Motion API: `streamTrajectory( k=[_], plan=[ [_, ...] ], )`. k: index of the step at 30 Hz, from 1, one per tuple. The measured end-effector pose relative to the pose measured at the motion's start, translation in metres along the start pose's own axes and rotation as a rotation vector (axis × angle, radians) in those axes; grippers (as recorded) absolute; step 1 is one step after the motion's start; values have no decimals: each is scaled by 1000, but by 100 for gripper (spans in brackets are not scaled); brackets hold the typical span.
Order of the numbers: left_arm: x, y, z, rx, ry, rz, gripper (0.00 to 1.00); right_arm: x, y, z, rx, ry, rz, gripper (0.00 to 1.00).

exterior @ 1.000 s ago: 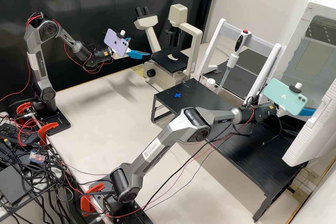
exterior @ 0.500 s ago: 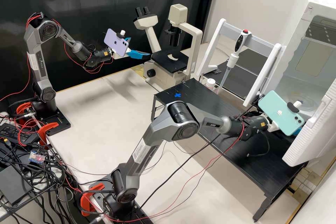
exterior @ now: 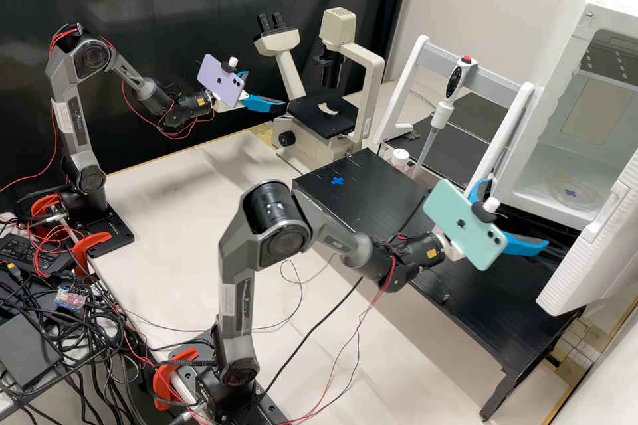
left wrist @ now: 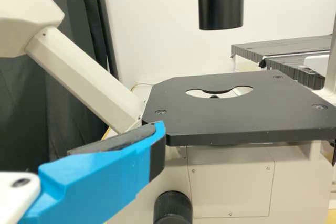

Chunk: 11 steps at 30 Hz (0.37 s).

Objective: Move the petri dish to the incubator

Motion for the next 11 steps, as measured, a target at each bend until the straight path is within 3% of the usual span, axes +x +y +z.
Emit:
streamTrajectory(
  k=[8,11],
  plan=[
    [0,0,0,0,0,0,100,-73,-36,-33,29,127,-7,100],
    [0,0,0,0,0,0,100,-90,-48,-35,49,136,-56,100]
  ],
)
